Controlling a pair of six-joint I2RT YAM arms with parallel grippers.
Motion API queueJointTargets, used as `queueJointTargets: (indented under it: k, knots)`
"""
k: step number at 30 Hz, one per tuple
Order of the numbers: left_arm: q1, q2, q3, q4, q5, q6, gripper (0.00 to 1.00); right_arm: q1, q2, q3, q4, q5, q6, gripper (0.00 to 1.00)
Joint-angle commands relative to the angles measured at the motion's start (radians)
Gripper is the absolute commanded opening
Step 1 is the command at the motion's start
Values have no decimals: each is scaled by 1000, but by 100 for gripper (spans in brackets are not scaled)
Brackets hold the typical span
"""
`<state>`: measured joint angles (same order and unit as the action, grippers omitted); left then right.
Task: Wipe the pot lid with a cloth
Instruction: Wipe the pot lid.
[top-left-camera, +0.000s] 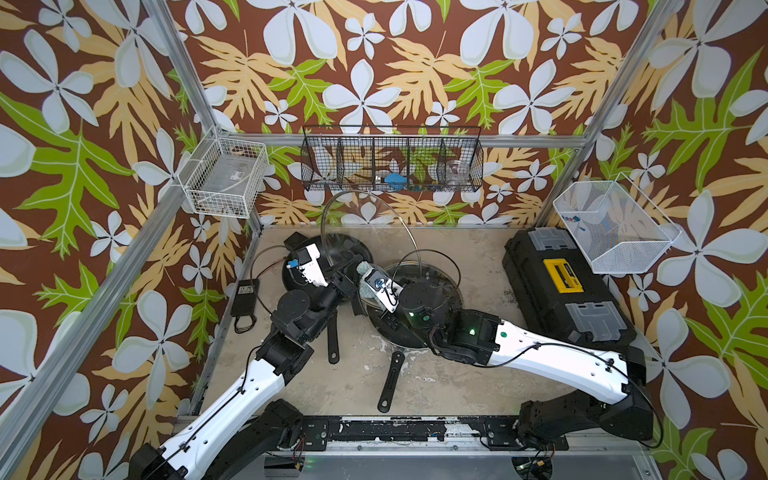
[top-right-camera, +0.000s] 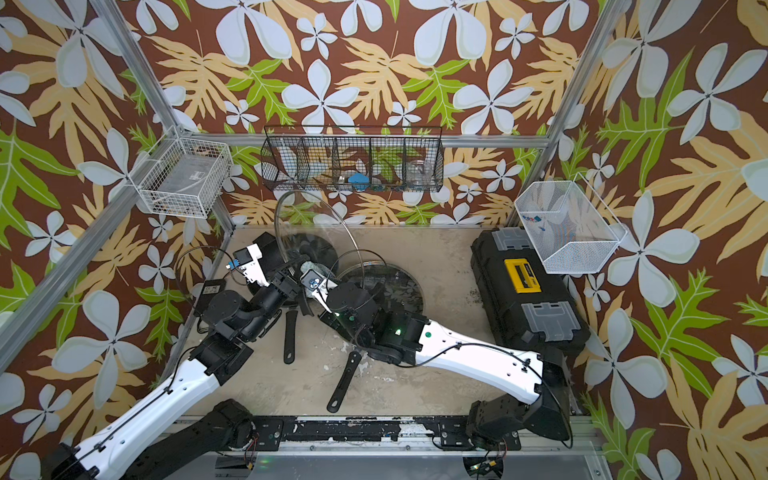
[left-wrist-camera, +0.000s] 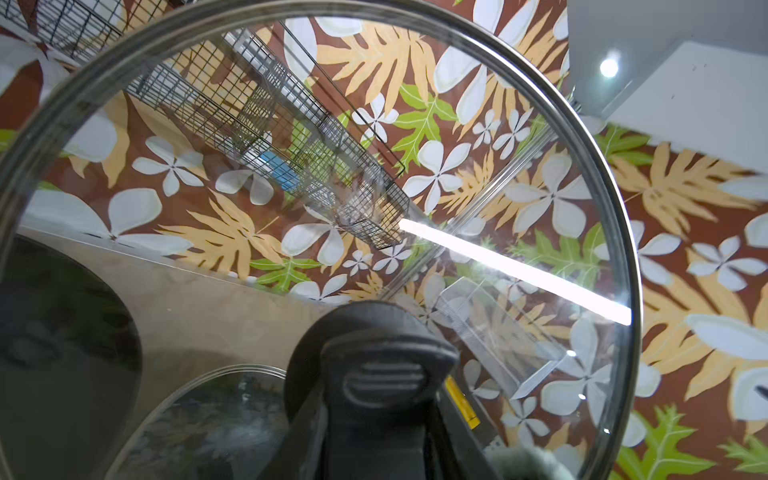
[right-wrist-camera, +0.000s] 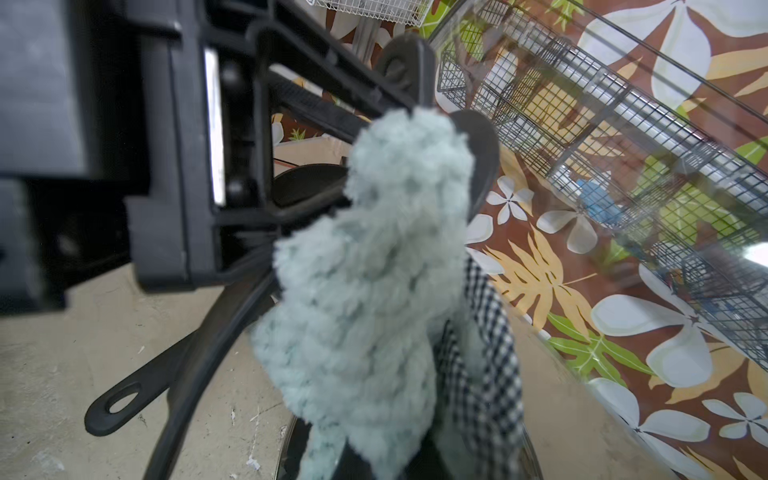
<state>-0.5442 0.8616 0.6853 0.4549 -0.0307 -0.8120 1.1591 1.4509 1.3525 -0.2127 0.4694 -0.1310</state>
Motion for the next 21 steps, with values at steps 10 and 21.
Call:
queueJointTargets:
  k: [10,21]
  knots:
    - [0,-18,56,167,-18,38,0,-4,-33,43,-27,46,13,0]
    - [0,-25,30,202,112,621,0,-9,-66,109,-28,139,-82,0]
